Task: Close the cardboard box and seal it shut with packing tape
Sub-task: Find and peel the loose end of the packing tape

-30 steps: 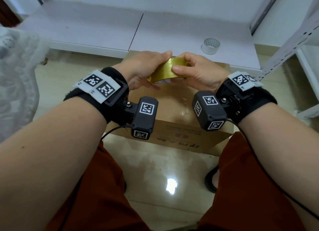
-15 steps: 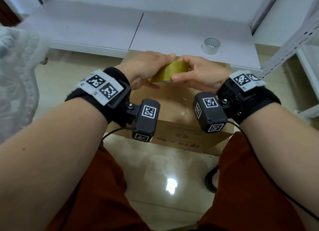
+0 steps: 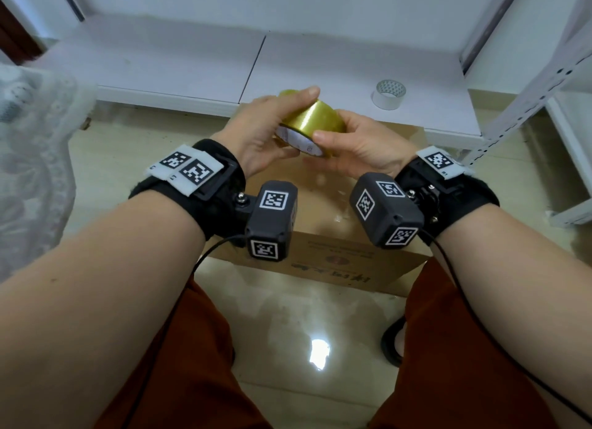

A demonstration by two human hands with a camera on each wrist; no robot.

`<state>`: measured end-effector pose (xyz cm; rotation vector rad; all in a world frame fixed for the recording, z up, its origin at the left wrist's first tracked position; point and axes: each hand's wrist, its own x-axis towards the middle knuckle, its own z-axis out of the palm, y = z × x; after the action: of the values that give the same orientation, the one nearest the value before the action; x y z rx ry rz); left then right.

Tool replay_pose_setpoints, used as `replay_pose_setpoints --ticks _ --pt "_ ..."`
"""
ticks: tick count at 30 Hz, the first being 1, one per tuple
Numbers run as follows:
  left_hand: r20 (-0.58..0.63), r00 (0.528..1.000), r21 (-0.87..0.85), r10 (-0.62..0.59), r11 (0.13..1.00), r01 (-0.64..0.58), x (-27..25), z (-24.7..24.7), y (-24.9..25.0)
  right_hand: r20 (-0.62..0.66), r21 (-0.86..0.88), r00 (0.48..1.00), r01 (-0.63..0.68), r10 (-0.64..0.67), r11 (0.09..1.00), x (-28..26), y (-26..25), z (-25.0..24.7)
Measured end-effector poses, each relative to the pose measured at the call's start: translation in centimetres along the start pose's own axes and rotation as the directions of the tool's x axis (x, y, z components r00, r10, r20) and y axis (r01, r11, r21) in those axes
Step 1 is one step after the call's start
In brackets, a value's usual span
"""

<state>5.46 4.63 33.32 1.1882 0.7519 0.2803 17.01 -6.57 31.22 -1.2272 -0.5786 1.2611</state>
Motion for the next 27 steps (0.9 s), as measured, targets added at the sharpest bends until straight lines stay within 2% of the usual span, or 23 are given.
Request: replay_pose_setpoints --ticks 3,5,8,11,17,23,27 --pt "0.009 1.0 -0.241 0.011 0.971 -0.008 -0.5 0.2 0.0 -0.026 0.071 1.0 0.003 -0.001 0.997 0.0 -0.2 0.0" --pt "0.022 1.0 -0.275 0.01 0.961 -0.004 -0.6 0.4 -0.1 -0.038 0.125 0.999 -0.002 0.006 0.992 -0.1 -0.6 0.1" --pt "0.038 0.999 -0.208 -0.03 0.977 0.037 -0.6 0.9 -0.2 -0.011 0.137 0.999 -0.029 0.031 0.99 -0.3 -0.7 0.1" --pt "0.027 0.999 -0.078 -0.023 0.997 0.025 -0.4 0.9 -0.4 0.007 -0.009 0.999 -0.049 0.049 0.999 -0.3 -0.5 0.4" --pt "-0.002 1.0 -0.159 0.023 0.987 -0.023 -0.2 1.1 -0.5 0.026 -0.061 0.999 -0.037 0.039 0.997 0.0 -0.8 0.2" --pt "-0.004 0.999 -0.113 0.048 0.992 -0.048 -0.1 1.2 -0.6 -0.01 0.018 0.999 -0.037 0.037 0.999 0.0 -0.6 0.2" --pt "-0.021 0.998 -0.134 0.067 0.988 -0.07 0.1 1.4 -0.8 -0.112 0.138 0.993 -0.017 0.032 0.99 -0.1 -0.5 0.6"
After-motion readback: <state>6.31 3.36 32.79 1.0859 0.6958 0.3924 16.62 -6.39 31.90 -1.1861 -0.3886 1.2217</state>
